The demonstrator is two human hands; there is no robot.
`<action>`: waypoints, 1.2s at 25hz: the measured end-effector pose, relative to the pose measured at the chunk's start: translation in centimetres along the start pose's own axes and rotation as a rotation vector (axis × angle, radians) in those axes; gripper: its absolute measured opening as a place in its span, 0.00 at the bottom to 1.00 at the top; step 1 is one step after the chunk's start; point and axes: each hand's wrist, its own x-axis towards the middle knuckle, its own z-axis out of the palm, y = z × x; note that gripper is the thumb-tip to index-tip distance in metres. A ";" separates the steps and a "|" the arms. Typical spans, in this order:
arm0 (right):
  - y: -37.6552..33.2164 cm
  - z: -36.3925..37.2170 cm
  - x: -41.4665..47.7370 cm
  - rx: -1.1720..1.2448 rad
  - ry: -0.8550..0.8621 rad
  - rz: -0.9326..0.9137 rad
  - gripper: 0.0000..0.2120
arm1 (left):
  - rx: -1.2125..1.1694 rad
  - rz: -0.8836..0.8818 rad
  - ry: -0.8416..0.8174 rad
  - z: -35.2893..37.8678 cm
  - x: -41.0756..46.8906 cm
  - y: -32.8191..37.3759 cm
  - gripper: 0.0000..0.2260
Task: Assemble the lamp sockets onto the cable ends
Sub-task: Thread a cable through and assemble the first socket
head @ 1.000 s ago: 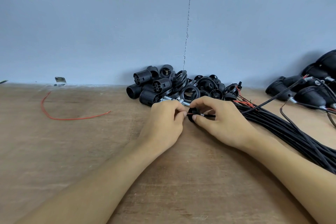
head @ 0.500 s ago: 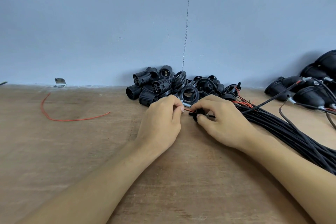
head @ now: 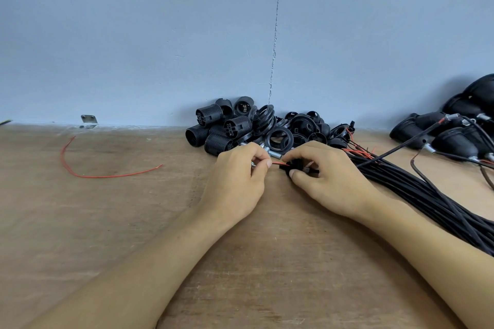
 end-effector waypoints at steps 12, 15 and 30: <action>-0.2 0.5 0.0 0.000 0.037 -0.051 0.03 | -0.003 0.054 0.012 0.1 -0.1 0.2 0.05; -0.4 0.4 -0.1 0.012 0.042 -0.044 0.02 | -0.032 -0.005 0.112 0.1 0.4 -0.2 0.05; -0.5 0.4 -0.2 0.101 0.030 0.019 0.06 | 0.121 -0.407 0.163 -1.4 2.1 -2.6 0.20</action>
